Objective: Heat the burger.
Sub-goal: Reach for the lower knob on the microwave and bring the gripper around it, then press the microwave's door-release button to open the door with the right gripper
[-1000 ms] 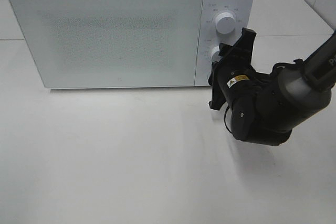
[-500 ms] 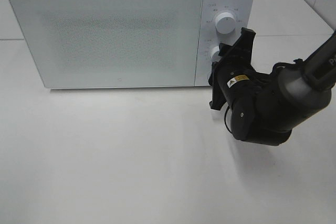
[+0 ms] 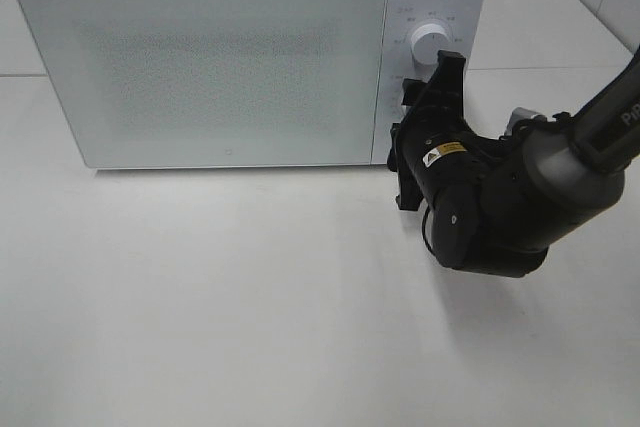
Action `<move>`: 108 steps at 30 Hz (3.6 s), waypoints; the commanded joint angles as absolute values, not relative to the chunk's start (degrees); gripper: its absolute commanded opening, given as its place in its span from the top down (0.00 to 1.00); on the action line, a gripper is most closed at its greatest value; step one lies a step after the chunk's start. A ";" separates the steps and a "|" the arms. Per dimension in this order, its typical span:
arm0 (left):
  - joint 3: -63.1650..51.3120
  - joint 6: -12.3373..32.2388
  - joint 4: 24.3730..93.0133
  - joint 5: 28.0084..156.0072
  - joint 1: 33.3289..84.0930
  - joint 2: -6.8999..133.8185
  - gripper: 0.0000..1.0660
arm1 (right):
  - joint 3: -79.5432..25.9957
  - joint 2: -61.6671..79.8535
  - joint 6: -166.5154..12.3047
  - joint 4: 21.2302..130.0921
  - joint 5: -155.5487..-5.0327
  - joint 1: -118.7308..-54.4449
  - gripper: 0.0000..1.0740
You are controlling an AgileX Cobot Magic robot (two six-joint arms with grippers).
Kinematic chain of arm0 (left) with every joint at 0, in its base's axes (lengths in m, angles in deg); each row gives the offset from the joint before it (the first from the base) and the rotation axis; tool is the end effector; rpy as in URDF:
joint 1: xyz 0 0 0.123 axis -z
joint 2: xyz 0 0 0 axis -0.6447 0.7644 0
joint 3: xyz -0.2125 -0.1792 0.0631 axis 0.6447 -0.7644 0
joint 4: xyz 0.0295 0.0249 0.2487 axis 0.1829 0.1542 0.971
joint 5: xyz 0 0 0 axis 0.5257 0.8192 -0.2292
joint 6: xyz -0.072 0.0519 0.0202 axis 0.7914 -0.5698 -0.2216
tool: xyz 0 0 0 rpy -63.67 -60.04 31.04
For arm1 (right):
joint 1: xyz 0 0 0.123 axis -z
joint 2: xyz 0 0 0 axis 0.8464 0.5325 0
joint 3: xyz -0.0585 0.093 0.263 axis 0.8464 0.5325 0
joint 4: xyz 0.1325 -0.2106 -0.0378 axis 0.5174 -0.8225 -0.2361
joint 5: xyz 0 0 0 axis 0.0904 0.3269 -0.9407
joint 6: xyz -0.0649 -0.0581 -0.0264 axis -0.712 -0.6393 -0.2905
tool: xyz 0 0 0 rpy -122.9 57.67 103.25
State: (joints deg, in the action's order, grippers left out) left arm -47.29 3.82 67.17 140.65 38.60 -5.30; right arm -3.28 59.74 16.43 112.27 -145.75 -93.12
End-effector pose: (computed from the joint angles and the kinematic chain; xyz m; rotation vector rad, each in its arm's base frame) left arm -0.0055 -0.0085 0.2802 0.1511 2.0071 -0.0003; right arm 0.3174 0.1624 0.1142 1.4068 1.1896 1.3134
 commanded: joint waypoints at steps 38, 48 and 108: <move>-47.24 3.71 67.17 140.71 38.49 -6.73 0.18 | 1.36 36.14 -62.98 106.83 -95.10 -87.73 0.36; -47.24 3.71 67.23 140.71 38.49 -6.73 0.18 | -5.86 35.74 -73.41 94.22 -64.79 -86.01 0.36; -47.24 3.71 67.23 140.71 38.49 -6.73 0.18 | 10.75 -39.84 -67.91 79.73 -18.96 -68.43 0.29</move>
State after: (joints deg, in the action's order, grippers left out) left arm -47.29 3.82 67.17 140.65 38.60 -5.30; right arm 10.47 -36.92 -66.48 80.19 -21.88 -70.72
